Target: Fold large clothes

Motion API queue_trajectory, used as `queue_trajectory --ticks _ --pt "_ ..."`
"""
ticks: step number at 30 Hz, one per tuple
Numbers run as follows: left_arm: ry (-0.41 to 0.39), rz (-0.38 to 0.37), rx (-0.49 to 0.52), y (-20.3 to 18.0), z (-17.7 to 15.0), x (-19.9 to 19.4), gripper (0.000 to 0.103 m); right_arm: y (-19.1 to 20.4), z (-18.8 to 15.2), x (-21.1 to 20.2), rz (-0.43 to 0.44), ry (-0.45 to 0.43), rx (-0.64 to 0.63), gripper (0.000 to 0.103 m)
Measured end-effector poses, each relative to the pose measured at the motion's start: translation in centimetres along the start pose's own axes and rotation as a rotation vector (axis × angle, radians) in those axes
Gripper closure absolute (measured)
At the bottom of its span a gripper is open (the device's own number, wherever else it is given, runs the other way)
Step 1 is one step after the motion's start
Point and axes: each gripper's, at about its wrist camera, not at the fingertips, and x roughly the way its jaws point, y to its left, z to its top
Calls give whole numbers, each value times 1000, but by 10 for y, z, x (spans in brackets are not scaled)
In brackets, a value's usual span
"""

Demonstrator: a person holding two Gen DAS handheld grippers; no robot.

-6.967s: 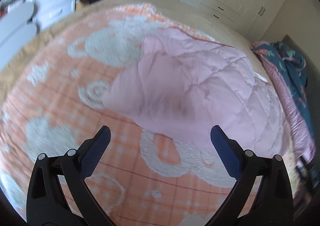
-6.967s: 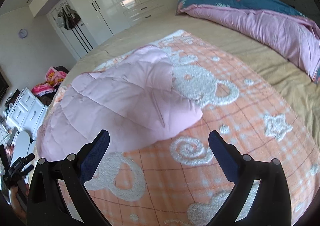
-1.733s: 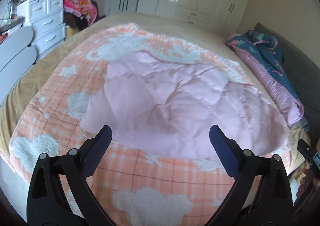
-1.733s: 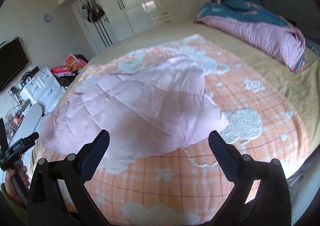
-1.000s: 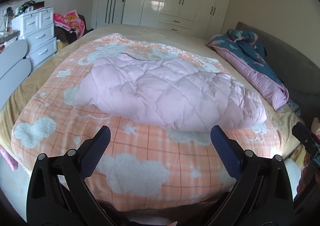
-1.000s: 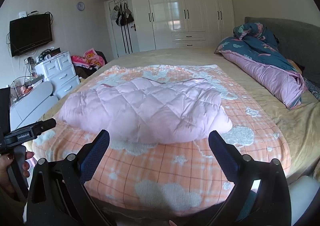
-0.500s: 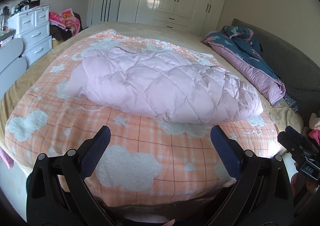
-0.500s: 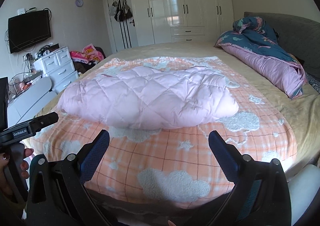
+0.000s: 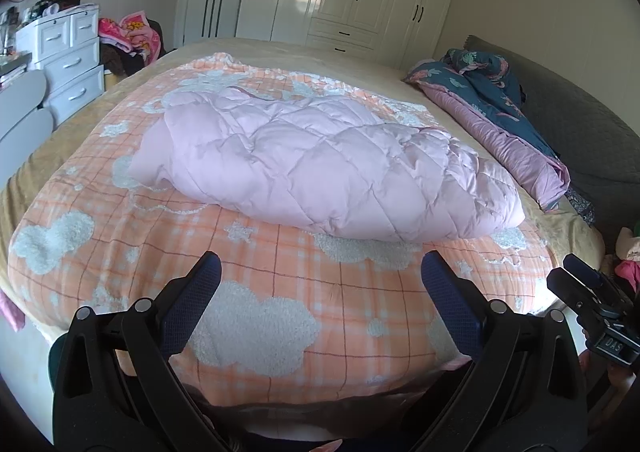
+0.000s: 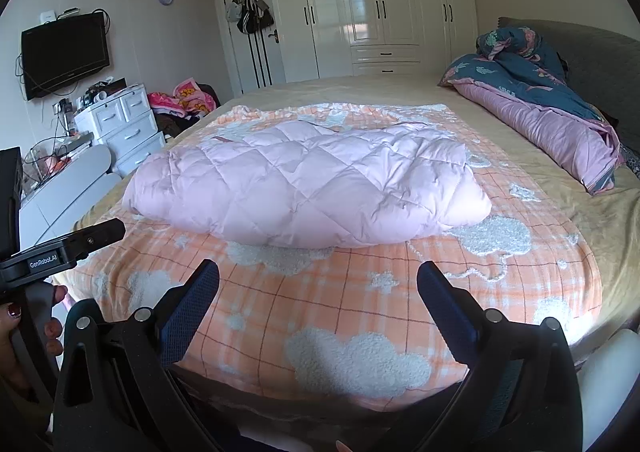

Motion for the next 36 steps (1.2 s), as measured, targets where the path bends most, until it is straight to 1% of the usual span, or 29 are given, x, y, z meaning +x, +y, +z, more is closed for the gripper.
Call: queue_trajectory --ticks 7,36 --pt "4 13 5 0 -1 -1 9 -1 0 -2 -8 -6 -7 4" --pt "15 22 8 2 -1 -1 9 3 0 -4 -17 -11 -24 4"
